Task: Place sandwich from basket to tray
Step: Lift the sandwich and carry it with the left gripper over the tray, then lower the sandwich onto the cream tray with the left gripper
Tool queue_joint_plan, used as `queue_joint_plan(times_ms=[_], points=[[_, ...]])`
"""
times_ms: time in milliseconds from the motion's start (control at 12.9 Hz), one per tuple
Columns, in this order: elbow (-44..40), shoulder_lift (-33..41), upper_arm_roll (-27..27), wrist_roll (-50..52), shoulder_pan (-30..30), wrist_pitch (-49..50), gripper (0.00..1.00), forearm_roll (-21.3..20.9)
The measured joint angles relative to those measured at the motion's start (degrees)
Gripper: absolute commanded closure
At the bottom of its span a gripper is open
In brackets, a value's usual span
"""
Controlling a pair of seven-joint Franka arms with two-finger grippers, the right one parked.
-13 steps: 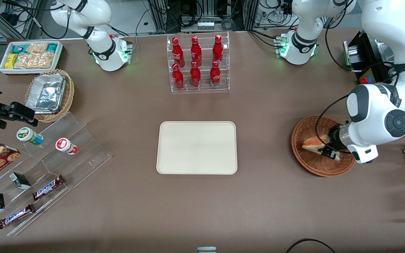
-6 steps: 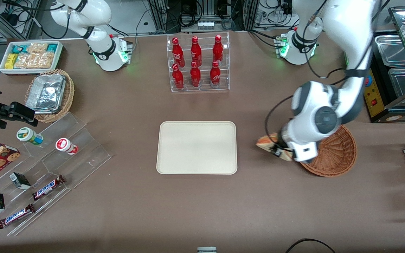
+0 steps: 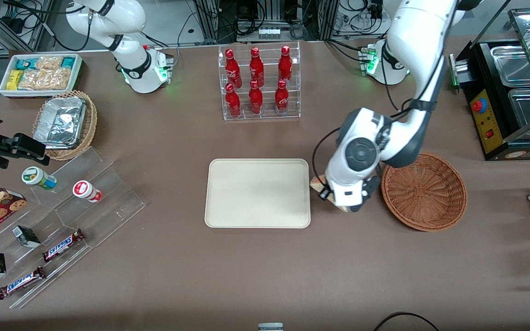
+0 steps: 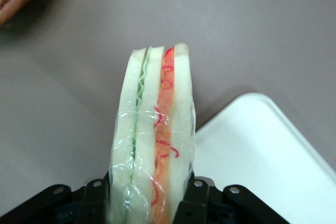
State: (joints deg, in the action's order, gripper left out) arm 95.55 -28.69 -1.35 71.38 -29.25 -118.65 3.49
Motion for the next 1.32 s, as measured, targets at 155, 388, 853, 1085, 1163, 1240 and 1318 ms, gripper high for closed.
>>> queue_joint_plan(times_ms=[155,388,853,1085,1163,1240,1318], points=[[-0.18,-0.13,-0.88,-7.40,-0.63,0.00,0.54,1.23],[-0.42,-0.20,-3.49,-19.60,-0.65,-0.03,0.57,2.02],[-0.46,-3.69,-5.00,-28.33,-4.83,-2.18,0.57,2.02],[-0.47,-5.13,-4.93,-28.81,-6.11,-4.56,0.58,1.93],[-0.47,-5.49,-4.70,-30.23,-6.10,-4.76,0.58,1.93],[-0.47,-5.80,-4.47,-31.86,-6.09,-4.76,0.58,1.93],[-0.47,-6.22,-4.30,-32.93,-6.08,-4.79,0.58,1.93]])
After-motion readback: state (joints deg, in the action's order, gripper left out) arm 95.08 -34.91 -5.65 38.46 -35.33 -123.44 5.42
